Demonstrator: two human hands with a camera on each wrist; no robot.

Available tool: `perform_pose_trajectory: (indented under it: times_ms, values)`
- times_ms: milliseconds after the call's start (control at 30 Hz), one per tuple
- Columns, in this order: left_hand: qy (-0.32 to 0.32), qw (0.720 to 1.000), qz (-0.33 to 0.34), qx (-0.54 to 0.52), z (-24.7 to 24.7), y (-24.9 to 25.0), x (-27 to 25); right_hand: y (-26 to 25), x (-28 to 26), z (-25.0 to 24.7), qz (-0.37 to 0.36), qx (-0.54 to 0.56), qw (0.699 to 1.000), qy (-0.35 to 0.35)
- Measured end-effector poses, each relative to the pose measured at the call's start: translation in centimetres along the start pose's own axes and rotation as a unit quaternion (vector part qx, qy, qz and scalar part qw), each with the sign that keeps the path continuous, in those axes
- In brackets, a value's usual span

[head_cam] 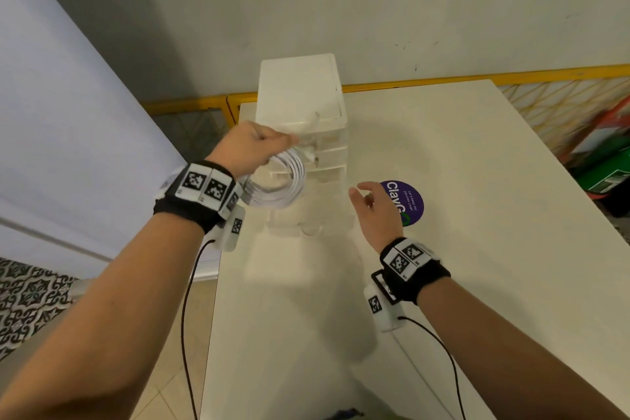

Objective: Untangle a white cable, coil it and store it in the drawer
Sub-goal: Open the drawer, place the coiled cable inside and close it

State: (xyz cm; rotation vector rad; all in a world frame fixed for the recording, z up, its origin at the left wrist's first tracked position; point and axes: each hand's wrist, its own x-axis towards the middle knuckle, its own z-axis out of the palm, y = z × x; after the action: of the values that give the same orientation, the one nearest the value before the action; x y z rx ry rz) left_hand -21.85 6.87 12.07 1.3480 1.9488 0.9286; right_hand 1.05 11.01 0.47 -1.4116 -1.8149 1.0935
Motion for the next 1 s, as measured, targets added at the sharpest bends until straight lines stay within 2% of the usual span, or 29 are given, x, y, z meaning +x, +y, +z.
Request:
perform_pose_trajectory:
  times_ms: [133, 233, 300, 367, 433, 567, 700, 800, 1000]
  values:
    - [-0.106, 0.993, -0.010, 0.045, 2.9, -0.4, -0.9, 0.0, 0.9, 0.7, -0.048, -0.021, 0.999, -0.004]
    - [-0.145, 0.987, -0.015, 0.070, 4.2, -1.0, -0.7, -0.5, 1.2, 0.5, -0.155, -0.020, 0.988, 0.008]
    - [-0.153, 0.986, -0.014, 0.061, 4.6, -1.2, -0.5, -1.4, 1.3, 0.2, -0.197, -0.012, 0.979, -0.042]
    - [-0.135, 0.990, -0.021, 0.029, 4.9, -1.1, -0.2, -2.1, 1.0, 0.2, -0.199, 0.015, 0.971, -0.131]
    - [-0.100, 0.995, -0.028, -0.009, 5.3, -1.1, 0.1, -2.5, 0.8, 0.3, -0.189, 0.041, 0.965, -0.179]
    - [-0.017, 0.994, -0.041, -0.104, 6.0, -1.6, 0.8, -2.4, 1.5, 1.1, -0.146, 0.085, 0.969, -0.180]
    - [0.062, 0.987, -0.057, -0.135, 6.7, -2.5, 1.3, -3.2, 2.3, 1.7, -0.125, 0.023, 0.976, -0.176]
    - [0.069, 0.988, -0.062, -0.126, 7.4, -2.7, 1.4, -3.7, 3.1, 2.1, -0.116, 0.024, 0.983, -0.144]
    - [0.016, 0.995, -0.050, -0.079, 8.0, -4.2, 0.9, -3.7, 4.0, 1.9, -0.085, -0.016, 0.987, -0.136]
